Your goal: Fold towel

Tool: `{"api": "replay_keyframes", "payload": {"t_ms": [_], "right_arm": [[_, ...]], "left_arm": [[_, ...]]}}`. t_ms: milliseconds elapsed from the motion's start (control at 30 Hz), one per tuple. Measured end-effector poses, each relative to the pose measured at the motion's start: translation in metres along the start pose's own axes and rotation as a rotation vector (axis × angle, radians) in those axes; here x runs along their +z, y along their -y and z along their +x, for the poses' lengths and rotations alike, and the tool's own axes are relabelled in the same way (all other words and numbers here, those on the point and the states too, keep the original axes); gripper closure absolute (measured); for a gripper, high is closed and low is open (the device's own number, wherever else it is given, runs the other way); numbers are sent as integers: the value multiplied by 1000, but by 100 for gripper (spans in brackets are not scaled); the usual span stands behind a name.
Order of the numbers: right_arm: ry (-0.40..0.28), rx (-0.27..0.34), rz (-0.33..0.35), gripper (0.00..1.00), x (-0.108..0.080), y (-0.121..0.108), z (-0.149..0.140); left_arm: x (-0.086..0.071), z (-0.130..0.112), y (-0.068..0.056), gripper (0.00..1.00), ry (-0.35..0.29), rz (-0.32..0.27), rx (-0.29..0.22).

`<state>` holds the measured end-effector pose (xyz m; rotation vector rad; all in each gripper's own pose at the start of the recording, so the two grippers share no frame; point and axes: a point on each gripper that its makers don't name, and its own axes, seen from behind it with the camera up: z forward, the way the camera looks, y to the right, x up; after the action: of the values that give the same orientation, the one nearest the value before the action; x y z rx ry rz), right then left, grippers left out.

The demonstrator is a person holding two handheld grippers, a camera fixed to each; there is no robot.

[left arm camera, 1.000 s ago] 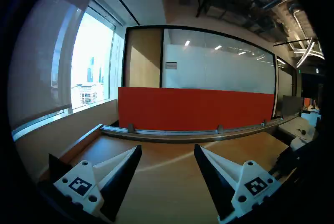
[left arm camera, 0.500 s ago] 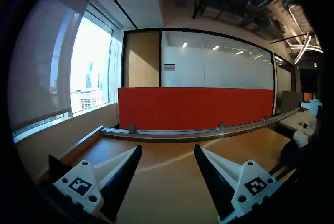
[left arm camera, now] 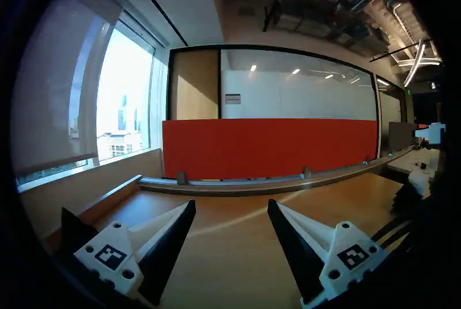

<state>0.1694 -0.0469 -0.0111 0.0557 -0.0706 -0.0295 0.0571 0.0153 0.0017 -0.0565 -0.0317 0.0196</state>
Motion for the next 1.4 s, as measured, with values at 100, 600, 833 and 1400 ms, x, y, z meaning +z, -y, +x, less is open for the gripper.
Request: {"api": "replay_keyframes", "payload": {"t_ms": [100, 600, 833, 1400], "right_arm": [[1, 10, -1, 5, 2, 1, -3], [6, -1, 0, 5, 11, 14, -36], [9, -11, 16, 5, 12, 23, -54], [3, -37, 27, 5, 11, 33, -65]], "left_arm": [[-1, -12, 3, 7, -6, 6, 0], [-4, -64, 14, 7, -49, 26, -10], [-4, -81, 16, 7, -62, 29, -13], [-9, -105, 22, 8, -77, 41, -28]]}}
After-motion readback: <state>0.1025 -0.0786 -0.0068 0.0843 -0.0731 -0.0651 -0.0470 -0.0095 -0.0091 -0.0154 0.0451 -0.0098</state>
